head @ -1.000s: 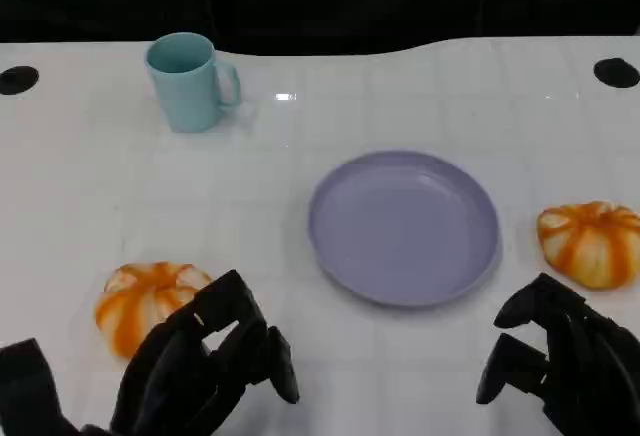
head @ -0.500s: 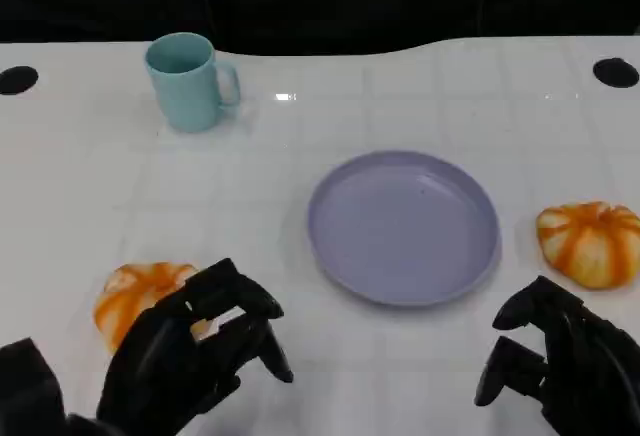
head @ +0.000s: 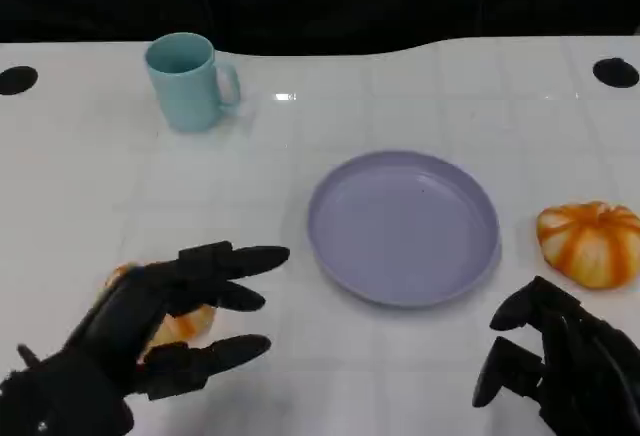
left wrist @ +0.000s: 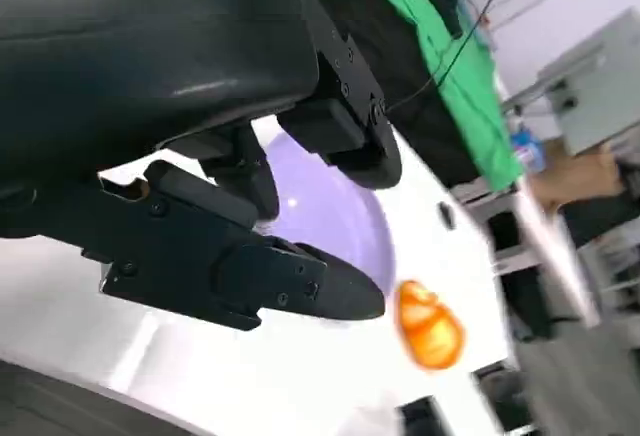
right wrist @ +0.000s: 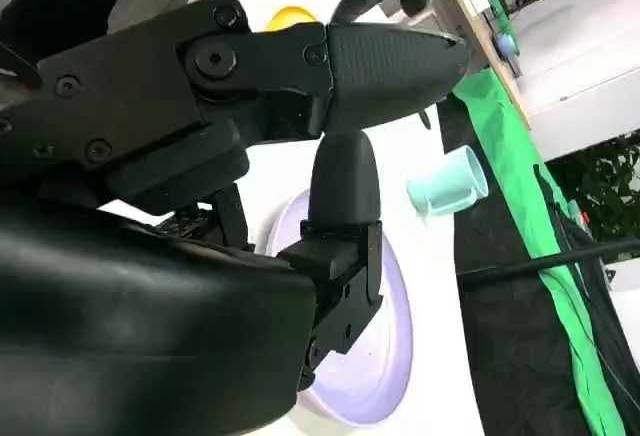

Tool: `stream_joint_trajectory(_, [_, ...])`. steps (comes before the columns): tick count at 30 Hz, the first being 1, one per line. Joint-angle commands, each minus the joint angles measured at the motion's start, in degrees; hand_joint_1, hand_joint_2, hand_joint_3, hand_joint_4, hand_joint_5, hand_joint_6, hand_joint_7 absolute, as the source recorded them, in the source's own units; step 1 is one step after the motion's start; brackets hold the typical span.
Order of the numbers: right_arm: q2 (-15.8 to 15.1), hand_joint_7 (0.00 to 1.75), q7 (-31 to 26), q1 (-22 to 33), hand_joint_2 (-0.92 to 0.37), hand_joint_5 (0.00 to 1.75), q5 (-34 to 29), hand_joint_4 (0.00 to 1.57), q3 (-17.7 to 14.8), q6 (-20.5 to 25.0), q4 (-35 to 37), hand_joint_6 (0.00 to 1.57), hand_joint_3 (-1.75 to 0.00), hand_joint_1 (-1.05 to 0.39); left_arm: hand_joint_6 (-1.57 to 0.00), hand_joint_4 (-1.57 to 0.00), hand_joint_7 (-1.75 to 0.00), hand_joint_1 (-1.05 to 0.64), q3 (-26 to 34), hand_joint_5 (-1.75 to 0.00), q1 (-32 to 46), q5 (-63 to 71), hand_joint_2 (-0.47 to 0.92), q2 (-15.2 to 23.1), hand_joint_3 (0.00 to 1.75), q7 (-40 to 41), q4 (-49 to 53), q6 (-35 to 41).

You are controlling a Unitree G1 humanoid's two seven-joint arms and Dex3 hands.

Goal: Grasp the bread from the table and place it into the plate.

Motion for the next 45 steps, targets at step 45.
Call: stream_joint_trajectory(45, [-1.04,1.69,0.49,0.48,-0.92,1.75,0.27,0.63,-0.31,-0.41,-0.6,0.38,-0.46,-0.53,-0.1,-0.01,0.0,-0.52,-17.61,0.0,-20.42,50.56,0.86,14.98,0.0,-7.87,8.62,19.19])
